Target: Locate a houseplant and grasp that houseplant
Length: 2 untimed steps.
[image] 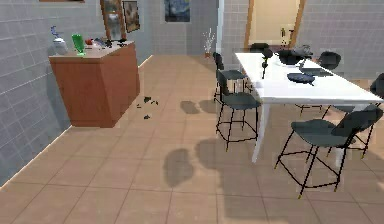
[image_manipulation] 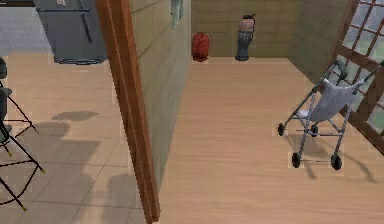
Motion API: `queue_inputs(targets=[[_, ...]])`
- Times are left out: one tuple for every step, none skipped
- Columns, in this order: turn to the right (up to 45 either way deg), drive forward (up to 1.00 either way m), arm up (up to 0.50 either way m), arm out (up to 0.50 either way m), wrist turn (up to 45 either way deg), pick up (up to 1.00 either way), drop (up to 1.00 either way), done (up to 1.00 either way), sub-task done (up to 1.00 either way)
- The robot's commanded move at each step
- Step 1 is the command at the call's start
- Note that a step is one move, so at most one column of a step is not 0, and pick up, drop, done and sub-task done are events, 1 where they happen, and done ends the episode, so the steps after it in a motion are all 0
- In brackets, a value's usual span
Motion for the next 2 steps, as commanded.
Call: queue_inputs(targets=[[0.0,0.45,0.0,0.0,0.0,0.0,0.0,0.0,0.0],[45.0,0.0,0.0,0.0,0.0,0.0,0.0,0.0,0.0]])
